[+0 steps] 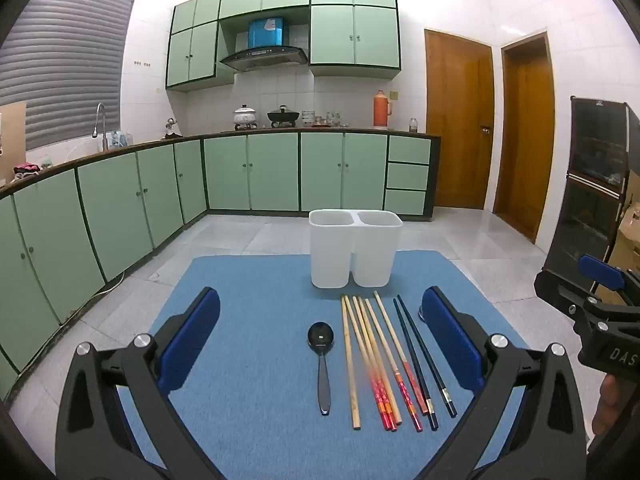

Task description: Organize utensils

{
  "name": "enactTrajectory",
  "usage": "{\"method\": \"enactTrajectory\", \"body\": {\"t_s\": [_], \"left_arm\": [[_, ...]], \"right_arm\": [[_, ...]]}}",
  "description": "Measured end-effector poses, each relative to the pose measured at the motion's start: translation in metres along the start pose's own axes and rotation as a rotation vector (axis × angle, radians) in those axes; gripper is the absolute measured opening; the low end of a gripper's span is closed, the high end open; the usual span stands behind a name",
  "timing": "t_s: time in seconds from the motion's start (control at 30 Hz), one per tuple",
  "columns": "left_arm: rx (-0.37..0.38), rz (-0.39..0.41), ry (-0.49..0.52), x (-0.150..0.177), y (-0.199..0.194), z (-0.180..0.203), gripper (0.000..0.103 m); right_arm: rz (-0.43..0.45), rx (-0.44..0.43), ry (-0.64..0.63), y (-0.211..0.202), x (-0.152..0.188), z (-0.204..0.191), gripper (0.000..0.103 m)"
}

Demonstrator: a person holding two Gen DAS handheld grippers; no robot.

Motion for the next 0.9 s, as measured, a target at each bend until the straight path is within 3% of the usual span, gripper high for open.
{"method": "enactTrajectory", "body": {"t_s": [0.9], "left_arm": [[-0.006,-0.002,-0.005,-0.004,-0.003,-0.003,0.098]], "right_arm": [[0.003,-0.003,0.009,-0.001,-0.003,0.006,0.097]]}}
Point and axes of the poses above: each gripper's, at about its wrist camera, not at the fingertips, and y roughly the way its jaws point, z to its right, x to its underside, the point moved 5 cm from there along y, roughly the way its jaws point, and after that the axes turned 1 degree about z, right-handed, at the moved point
